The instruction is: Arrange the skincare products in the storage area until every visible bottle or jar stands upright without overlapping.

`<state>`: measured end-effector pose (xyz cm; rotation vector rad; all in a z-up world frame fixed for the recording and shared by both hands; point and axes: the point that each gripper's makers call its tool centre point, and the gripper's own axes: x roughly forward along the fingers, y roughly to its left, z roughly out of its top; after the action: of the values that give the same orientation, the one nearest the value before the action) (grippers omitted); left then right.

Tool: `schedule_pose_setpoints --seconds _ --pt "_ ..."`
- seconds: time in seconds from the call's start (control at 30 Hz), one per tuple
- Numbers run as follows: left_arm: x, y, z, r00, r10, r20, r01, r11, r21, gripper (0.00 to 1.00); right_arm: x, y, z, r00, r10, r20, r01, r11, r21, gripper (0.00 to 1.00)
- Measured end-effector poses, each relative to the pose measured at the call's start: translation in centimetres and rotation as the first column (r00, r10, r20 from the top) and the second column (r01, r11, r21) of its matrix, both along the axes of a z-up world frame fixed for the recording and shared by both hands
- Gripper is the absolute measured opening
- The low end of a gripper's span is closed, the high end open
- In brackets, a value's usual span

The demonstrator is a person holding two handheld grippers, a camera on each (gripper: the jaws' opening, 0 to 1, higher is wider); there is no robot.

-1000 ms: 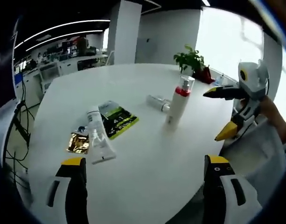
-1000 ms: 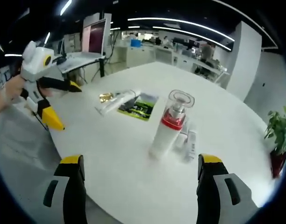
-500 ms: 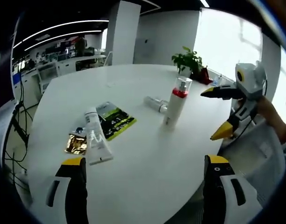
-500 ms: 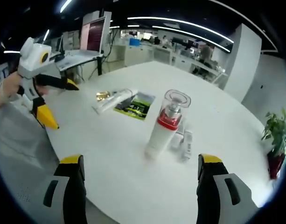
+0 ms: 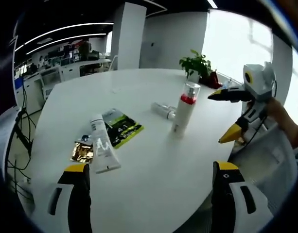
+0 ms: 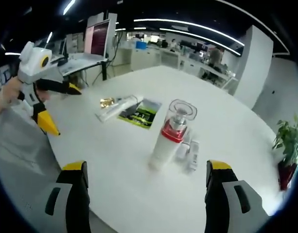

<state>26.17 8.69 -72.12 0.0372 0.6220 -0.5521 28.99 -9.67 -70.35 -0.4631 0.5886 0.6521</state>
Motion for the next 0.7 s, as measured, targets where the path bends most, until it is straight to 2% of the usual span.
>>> schedule_pose_setpoints --seconds 0.07,0.2,0.27,0.37,0.57,0.63,0.7 --pt "0.2 0.1 0.3 1.000 0.000 0.014 0.000 1.000 0.003 0.99 0.5 0.2 1.3 0.999 0.019 0.033 -0.018 1.000 -0.019 1.00" --pt "0.3 0.0 0.5 1.000 -0.001 0.024 0.000 1.000 0.004 0.99 1.5 1.7 4.2 0.996 0.058 0.069 -0.061 0.998 0.034 1.00" --pt "0.2 0.1 0.6 1.000 0.000 0.026 0.000 1.000 0.009 0.99 2.4 2.4 5.9 0.989 0.078 0.124 -0.081 0.997 0.020 1.00" --pt "0.4 0.3 0.6 1.000 -0.002 0.031 0.001 1.000 0.016 0.99 3.2 3.2 6.6 0.983 0.100 0.154 -0.100 0.995 -0.009 1.00" --pt "0.1 0.1 1.0 0.999 -0.007 0.043 0.007 1.000 0.010 0.99 3.9 6.7 7.9 0.962 0.189 0.195 -0.185 0.982 -0.039 1.00" --pt "0.1 0.3 1.1 0.999 0.005 0.049 -0.005 1.000 0.007 0.99 4.3 7.9 7.6 0.960 0.207 0.187 -0.203 0.978 -0.041 1.00" --pt "0.1 0.5 1.2 0.999 0.013 0.050 -0.013 1.000 0.007 0.99 4.1 9.3 7.0 0.960 0.235 0.154 -0.233 0.972 -0.031 1.00"
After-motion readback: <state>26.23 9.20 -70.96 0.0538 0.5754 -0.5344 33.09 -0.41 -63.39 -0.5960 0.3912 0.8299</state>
